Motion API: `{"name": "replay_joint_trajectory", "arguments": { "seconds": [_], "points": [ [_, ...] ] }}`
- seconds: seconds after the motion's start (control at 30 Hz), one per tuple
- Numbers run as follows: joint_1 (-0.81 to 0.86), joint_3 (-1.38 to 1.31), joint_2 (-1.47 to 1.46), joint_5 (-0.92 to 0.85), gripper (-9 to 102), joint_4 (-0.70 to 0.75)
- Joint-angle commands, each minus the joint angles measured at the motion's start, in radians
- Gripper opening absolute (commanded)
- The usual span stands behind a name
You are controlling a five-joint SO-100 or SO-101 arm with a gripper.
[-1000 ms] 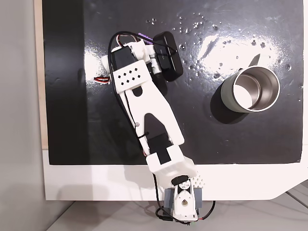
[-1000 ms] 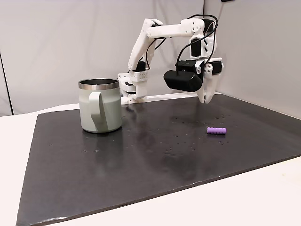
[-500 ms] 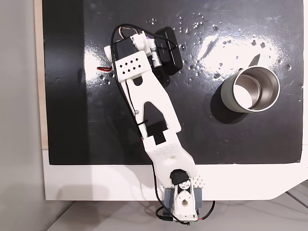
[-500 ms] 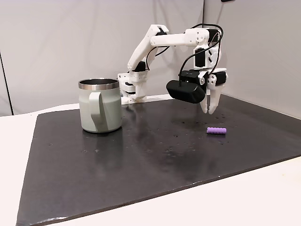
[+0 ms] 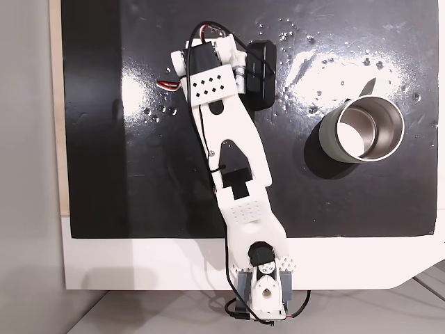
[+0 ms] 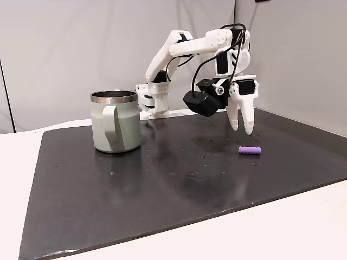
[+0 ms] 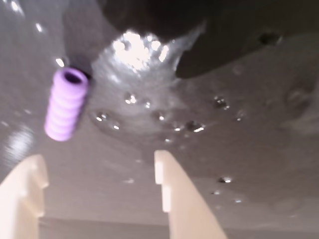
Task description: Grasp a pengrip and put it in the cup.
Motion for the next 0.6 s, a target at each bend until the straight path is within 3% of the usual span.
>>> {"name": "replay_joint_trajectory", "arguments": {
  "seconds": [0.0, 0.57],
  "points": [
    [0.029, -0.054, 0.012, 0.078, 22, -0.014],
    [0.040, -0.219, -0.115, 0.221, 22, -0.057]
  ]
}}
